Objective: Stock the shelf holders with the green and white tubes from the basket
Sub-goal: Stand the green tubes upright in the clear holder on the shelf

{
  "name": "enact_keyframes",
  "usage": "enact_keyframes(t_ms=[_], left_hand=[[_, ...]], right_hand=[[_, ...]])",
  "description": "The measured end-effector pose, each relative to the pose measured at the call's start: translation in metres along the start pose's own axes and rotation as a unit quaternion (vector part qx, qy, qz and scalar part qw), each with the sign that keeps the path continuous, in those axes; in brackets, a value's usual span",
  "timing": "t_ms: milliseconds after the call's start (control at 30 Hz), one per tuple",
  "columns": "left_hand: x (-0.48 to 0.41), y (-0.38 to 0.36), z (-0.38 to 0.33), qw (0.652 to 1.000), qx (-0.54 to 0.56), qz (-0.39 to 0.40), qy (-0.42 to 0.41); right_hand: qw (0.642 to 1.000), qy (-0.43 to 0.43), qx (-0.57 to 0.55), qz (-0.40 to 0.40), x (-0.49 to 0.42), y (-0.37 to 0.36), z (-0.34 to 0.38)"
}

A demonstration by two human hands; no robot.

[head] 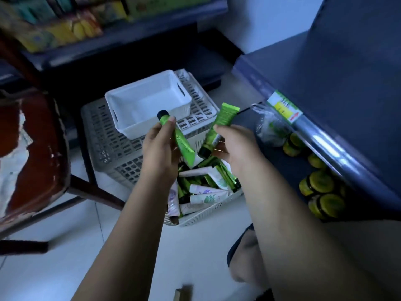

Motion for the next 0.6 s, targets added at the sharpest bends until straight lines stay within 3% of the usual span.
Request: enact_keyframes(t_ms=[267,433,600], left_hand=[[0.050,-0.055,-0.036,0.992,-0.123,0.016,-0.020],[0.090,-0.099,-0.043,0.996,-0.081,0.038,0.000],[0.146,-0.155,-0.024,0.986,-0.030,0.130,0.103]], right_hand=[[0.990,0.075,-0.109,-0.047,0.063,0.070,0.065],[0.976,0.100,-0.167,-0.100,0.094,0.137,0.091],[0.946,0.178,-0.207,-0.174,0.128,0.216,0.122]])
Point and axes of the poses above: each hand's wrist, its own x-axis away from the middle knuckle, its own y-axis out of the back of the hand, z = x × y, the point moved 5 cm from there along -x, towards the middle knuckle, and after that the axes turned 10 degrees about -z, right-handed, at the moved point
